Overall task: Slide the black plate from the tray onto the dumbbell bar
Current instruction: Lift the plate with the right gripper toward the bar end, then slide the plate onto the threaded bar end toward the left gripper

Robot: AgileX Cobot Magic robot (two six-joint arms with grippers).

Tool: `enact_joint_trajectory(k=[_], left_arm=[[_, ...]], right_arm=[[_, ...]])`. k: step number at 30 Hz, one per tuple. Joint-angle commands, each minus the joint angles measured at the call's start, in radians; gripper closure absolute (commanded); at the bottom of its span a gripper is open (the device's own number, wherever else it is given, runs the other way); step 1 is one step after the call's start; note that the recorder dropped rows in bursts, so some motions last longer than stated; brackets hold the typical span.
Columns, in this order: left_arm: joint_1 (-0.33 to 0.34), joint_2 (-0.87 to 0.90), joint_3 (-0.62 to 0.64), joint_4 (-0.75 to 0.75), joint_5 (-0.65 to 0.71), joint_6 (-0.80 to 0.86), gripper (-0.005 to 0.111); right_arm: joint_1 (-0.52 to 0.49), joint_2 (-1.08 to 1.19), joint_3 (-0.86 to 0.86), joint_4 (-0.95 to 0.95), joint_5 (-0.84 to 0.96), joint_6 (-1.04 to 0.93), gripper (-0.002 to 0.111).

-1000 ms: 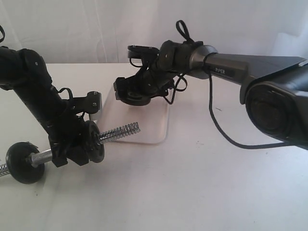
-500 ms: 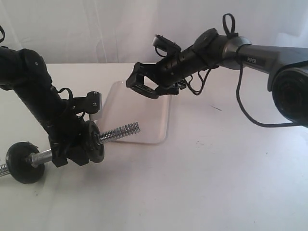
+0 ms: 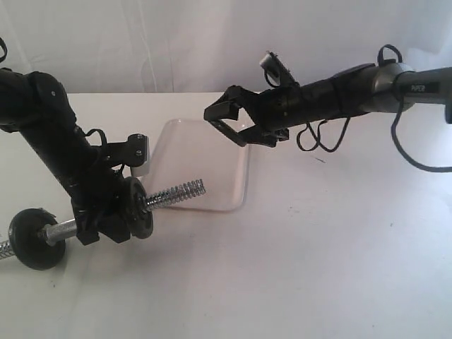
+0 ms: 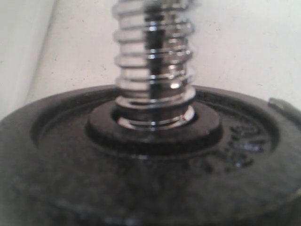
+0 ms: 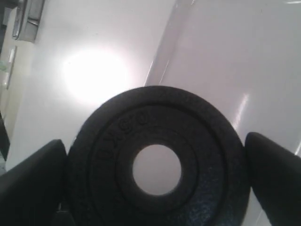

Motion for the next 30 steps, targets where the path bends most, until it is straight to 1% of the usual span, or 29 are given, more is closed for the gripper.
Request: enact_joint_trajectory(k=[1,6,9,12,14,19,23,27,30], left_arm=[[0.004,-0.037,-0.007,-0.042,0.037,-0.04,0.107],[0.004,-0.039,-0.007,-0.06,0.006,-0.08,0.107],[0.004,-0.039,-0.007,-0.064,0.006,-0.08,0.107],[0.004,-0.039,-0.007,-0.08,-0.011,-0.08,0.107],[0.004,-0.039,-0.007,-0.1,-0.013,-0.08,0.107],[0.004,-0.039,-0.007,-0.112,-0.013,-0.08,0.107],[0.004,-0.039,-0.009,-0.169,-0.022,-0.064,0.107],[0.004,-0.039,-0.009,-0.169,-0.031,-0.064,0.107],[0.004,-0.039,-0.009,-0.171,-0.032,-0.064,0.107]], right_arm=[[-0.036,-0.067,0.106,0.195,0.086,-0.128,0.108],[-0.052,-0.123,0.279,0.375,0.135,-0.274,0.108],[-0.052,-0.155,0.363,0.376,0.164,-0.322,0.108],[-0.052,-0.207,0.46,0.376,0.113,-0.361,0.108],[-0.052,-0.233,0.498,0.376,0.123,-0.385,0.108],[-0.036,-0.252,0.52,0.376,0.124,-0.368,0.108],[-0.02,-0.252,0.52,0.376,0.112,-0.348,0.108],[-0.017,-0.252,0.517,0.376,0.157,-0.321,0.108],[0.017,-0.252,0.497,0.376,0.101,-0.313,0.108]])
